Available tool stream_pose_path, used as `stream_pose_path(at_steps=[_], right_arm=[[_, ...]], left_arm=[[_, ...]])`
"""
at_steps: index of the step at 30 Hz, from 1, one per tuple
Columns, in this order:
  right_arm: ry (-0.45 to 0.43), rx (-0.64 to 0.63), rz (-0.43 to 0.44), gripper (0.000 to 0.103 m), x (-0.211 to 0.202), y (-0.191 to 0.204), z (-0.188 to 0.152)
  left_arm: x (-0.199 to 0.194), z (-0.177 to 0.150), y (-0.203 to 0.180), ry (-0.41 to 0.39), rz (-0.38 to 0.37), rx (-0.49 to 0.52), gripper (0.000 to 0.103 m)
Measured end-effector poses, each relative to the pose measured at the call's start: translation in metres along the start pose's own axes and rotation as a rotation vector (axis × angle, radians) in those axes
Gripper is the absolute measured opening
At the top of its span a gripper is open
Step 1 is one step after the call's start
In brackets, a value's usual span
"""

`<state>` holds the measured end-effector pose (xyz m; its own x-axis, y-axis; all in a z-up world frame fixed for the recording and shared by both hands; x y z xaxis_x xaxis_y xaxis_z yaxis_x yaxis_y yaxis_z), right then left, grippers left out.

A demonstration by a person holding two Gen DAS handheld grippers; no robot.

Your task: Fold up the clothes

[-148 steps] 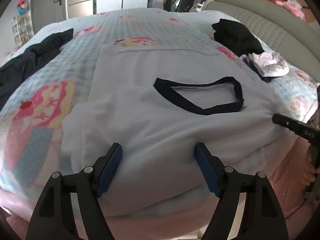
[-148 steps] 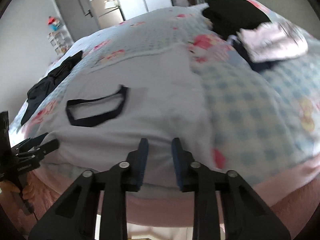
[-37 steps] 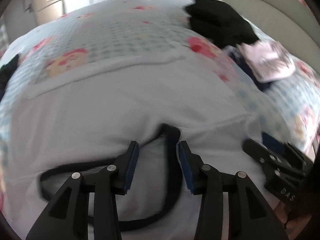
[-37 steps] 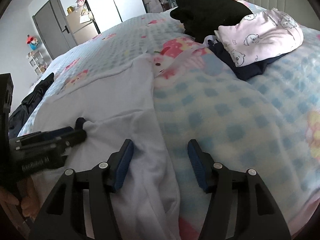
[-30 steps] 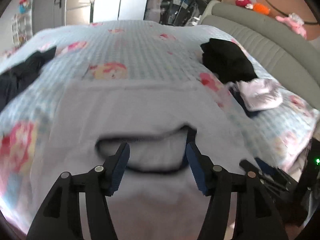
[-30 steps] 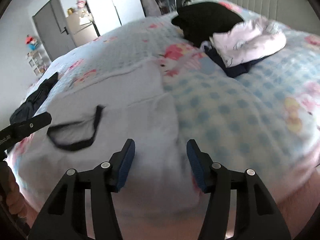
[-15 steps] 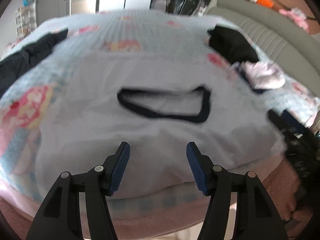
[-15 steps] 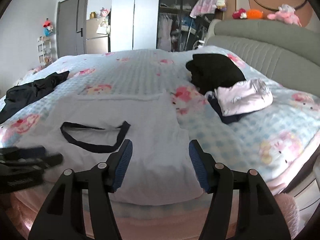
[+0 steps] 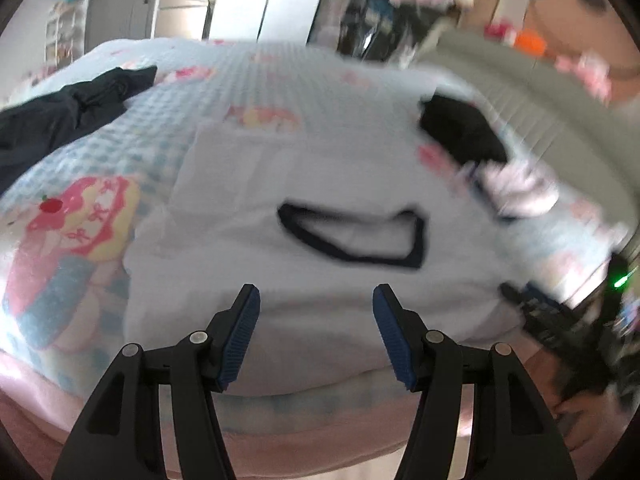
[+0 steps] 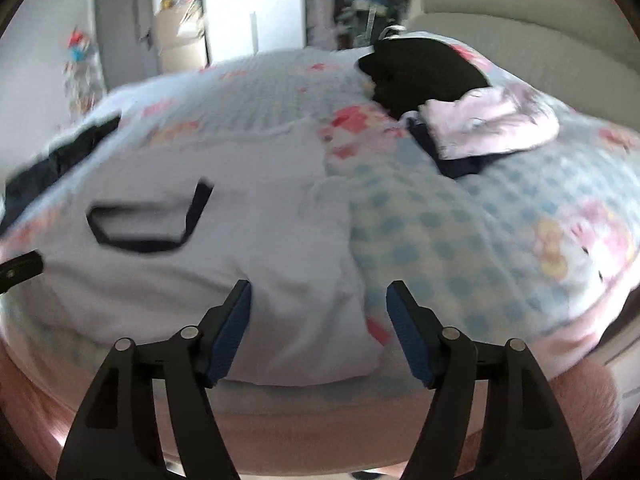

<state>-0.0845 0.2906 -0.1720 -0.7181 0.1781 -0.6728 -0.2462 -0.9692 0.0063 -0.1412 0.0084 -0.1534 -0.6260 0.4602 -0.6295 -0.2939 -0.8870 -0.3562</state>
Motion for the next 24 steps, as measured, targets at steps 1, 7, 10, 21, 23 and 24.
stream_pose_path(at_steps=[1,7,10,21,23,24], right_arm=[[-0.043,-0.011,-0.003,0.064,-0.008,0.004,0.005],[-0.096,-0.094,0.096,0.062,-0.021,0.054,0.006],[0.013,-0.118,0.118,0.061,0.000,0.069,-0.016],[0.051,-0.055,0.017,0.070,0.008,0.022,-0.017],[0.058,-0.028,0.012,0.070,0.008,0.013,-0.016],[0.061,-0.015,0.010,0.070,0.009,0.009,-0.016]], left_arm=[[-0.002,0.000,0.001,-0.005,-0.003,-0.001,0.061],[0.016,-0.028,0.025,0.083,0.046,-0.064,0.061],[0.026,-0.040,0.033,0.117,0.074,-0.069,0.061],[0.001,-0.037,0.065,0.052,0.082,-0.142,0.050],[-0.003,-0.038,0.083,0.058,0.172,-0.144,0.051],[-0.005,-0.039,0.094,0.066,0.227,-0.144,0.051]])
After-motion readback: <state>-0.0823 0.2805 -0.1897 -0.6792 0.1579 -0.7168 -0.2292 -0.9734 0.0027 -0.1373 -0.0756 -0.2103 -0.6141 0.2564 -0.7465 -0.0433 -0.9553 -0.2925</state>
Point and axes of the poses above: each gripper's, at about its wrist camera, not at the fingertips, and x roughly the way its jaws point, y to its left, z to its top, the point moved 10 cm from there along x, roughly the way its jaws point, and after that the axes turned 3 degrees about -z, right-handed, at the moved point
